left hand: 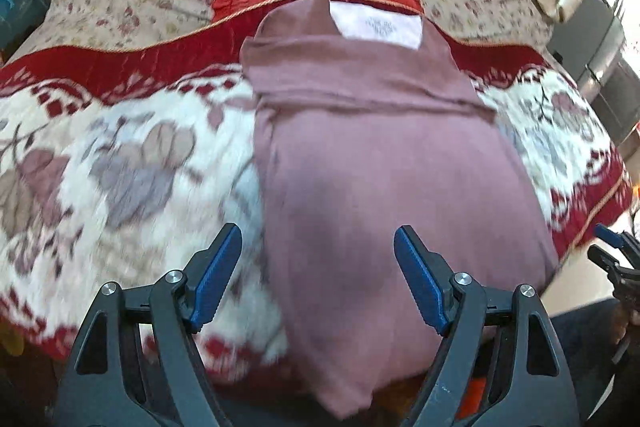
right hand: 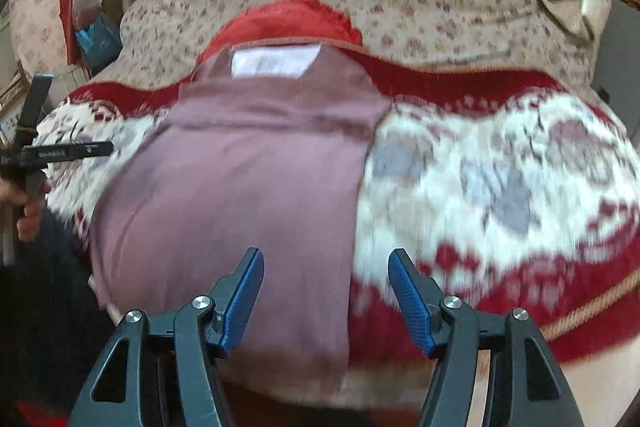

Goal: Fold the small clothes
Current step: 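Grasp the hem of the mauve top with the right gripper while the left gripper grasps it too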

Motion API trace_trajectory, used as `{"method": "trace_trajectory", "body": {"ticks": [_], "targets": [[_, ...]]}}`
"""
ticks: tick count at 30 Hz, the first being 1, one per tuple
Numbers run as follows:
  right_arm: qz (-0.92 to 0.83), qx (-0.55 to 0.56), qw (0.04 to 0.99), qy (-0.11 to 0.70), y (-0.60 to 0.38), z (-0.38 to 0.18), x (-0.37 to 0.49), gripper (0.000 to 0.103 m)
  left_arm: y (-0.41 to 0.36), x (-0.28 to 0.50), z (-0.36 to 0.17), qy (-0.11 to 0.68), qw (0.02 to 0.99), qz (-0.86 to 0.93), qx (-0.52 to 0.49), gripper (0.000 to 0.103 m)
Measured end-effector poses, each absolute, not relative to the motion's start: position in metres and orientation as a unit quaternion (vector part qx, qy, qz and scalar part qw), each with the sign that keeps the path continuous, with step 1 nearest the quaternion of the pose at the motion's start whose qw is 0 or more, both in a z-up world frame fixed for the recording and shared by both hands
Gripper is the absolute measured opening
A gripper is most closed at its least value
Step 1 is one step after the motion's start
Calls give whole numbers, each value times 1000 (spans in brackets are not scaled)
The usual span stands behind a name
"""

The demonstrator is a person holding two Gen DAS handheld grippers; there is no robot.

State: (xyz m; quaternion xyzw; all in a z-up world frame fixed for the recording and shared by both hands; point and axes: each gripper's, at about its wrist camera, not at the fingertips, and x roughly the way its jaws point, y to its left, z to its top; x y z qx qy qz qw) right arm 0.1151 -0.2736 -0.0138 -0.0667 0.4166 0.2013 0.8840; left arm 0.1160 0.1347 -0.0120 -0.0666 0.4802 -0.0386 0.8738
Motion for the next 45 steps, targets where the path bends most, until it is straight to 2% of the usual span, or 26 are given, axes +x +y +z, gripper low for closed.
{"method": "trace_trajectory", "body": {"ticks": [5,6,7,10,13,18,23,34,37,45], "targets": [[195,-21,850,488,-286,-64,78,62,131,77,-18,476,877,-29,-56,79],[194,-21,844,500,-285,-72,76,61,129,69,-22,479,876,-29,-54,79],[188,-27,841,507,-282,-82,73,54,127,64,-25,482,874,-28,-52,79],[163,-25,847,505,-287,-95,76,52,120,44,-36,494,868,-35,-46,79],[165,8,834,526,-296,-109,85,41,111,25,-47,518,852,-49,-52,79],[156,10,826,541,-298,-124,95,35,100,2,-64,539,838,-53,-67,79],[155,20,823,546,-298,-130,102,22,100,6,-73,545,836,-7,-62,79],[150,11,819,554,-292,-133,106,22,90,33,-104,589,806,36,-43,79],[150,14,818,555,-287,-134,110,22,104,28,-101,594,801,60,-56,72],[149,16,818,556,-291,-134,108,22,102,29,-105,590,803,62,-56,72]]}}
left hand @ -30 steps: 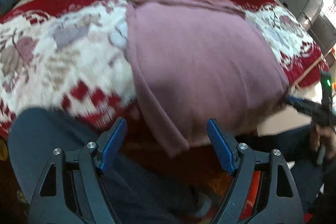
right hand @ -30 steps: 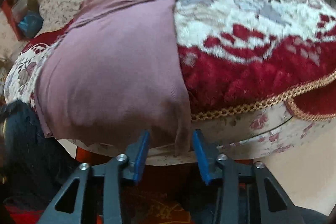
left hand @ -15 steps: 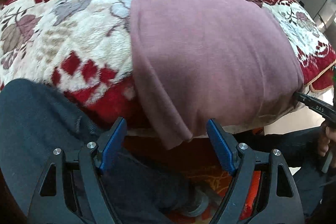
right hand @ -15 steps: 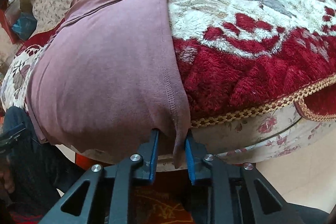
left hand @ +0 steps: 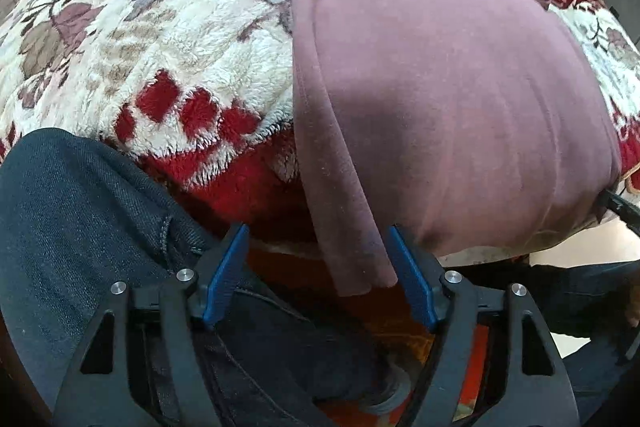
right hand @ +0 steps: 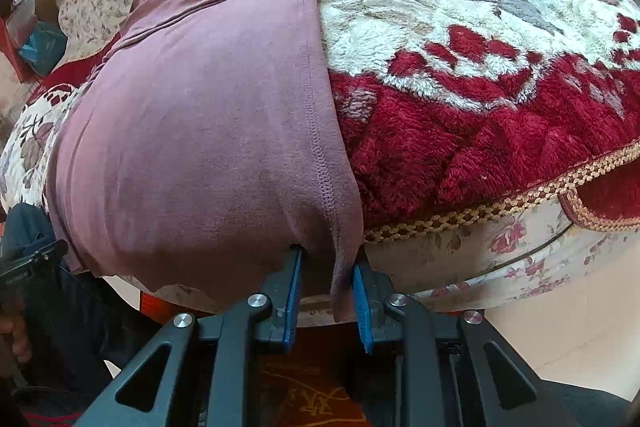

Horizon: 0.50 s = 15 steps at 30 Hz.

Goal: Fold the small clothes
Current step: 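Grasp the hem of the mauve top with the right gripper while the left gripper grasps it too, then lift the held hem with both grippers and fold it toward the neck label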

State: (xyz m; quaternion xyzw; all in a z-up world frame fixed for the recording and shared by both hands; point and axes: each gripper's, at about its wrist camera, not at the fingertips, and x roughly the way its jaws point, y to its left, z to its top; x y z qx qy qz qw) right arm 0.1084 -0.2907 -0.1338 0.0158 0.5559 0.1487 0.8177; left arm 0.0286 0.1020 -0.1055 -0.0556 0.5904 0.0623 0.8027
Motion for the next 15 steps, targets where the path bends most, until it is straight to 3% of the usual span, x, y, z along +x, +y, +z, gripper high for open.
{"method": "trace_trajectory", "body": {"ticks": [7,8,9,10,15], "targets": [[156,25,818,553,-294,-133,107,18,73,41,-120,596,799,62,-47,72],[158,24,818,552,-295,-133,106,13,74,41,-119,594,801,55,-60,57],[158,20,818,553,-294,-132,105,11,77,41,-122,600,795,48,-75,21],[157,15,818,552,-294,-130,103,8,83,38,-124,607,788,46,-90,11],[149,-33,835,529,-286,-106,91,4,100,27,-108,588,795,40,-146,6]]}}
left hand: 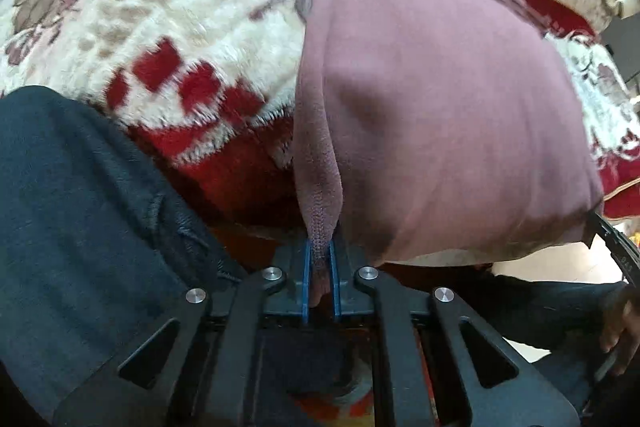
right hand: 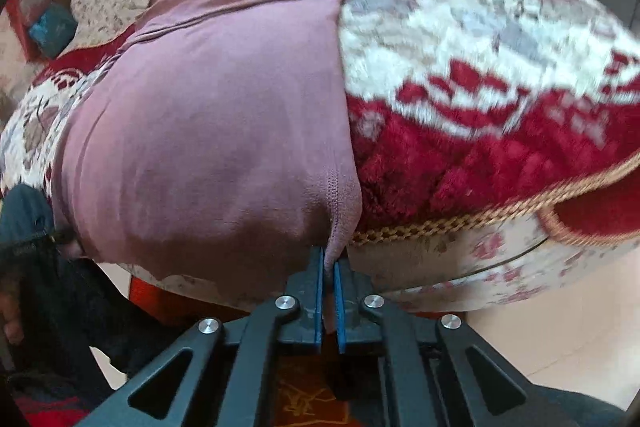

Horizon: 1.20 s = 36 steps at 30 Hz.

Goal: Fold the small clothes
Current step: 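Lift the held hem with both grippers and fold it toward the neck label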

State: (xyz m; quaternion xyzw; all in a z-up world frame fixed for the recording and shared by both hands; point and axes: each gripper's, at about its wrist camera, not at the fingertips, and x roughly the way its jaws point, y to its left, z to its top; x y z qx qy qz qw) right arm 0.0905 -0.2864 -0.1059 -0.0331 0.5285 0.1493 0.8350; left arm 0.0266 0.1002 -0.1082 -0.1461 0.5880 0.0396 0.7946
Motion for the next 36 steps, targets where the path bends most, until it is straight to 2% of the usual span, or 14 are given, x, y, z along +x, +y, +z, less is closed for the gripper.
{"method": "trace_trajectory", "body": {"ticks": [5,12,22,28,36], "targets": [[155,-22,850,503,-300,-71,87,3,114,17,-79,555,813,19,-176,6],[181,35,870,457,-314,-23,105,3,135,36,-3,438,872,-29,-217,6],[196,57,902,380,-302,45,162,3,176,113,59,394,866,-49,-305,6],[177,71,916,352,-285,69,220,3,195,167,61,376,869,-21,-320,6],[147,86,929,330,-258,62,320,3,207,252,40,359,876,12,-321,6]]}}
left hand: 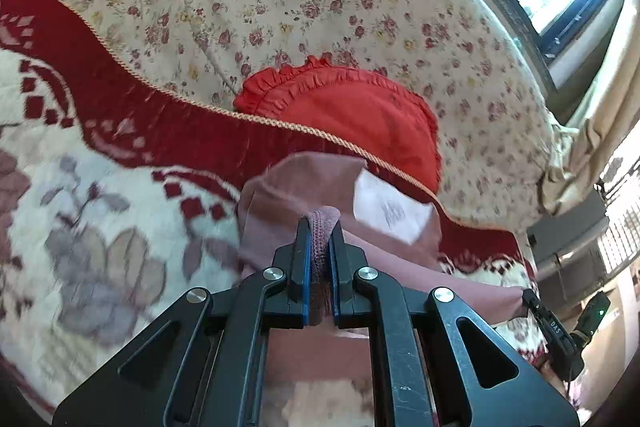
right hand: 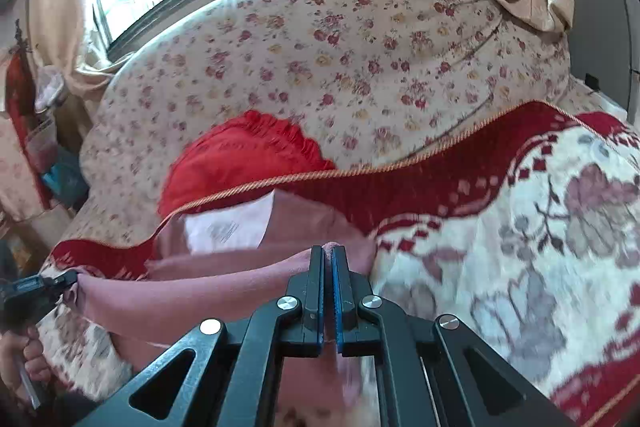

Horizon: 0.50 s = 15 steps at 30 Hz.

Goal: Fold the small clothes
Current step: 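Lift the held hem with both grippers and fold it toward the neck label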

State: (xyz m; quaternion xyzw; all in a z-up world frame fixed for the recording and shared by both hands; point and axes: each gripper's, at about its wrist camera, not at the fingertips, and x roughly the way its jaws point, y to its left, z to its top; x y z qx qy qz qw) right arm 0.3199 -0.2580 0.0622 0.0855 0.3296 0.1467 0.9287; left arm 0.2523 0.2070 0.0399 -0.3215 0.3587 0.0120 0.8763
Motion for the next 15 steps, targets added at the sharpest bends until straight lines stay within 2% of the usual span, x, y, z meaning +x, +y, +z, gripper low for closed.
{"method": "trace_trajectory", "body": {"ticks": [9,15], "targets": [[127,108,922,350,-233,17,417,3,226,336,-3,358,864,61,-348,6],[114,113,912,376,-225,-23,464,3,225,371,-31,366,877,82,-301,7]]}}
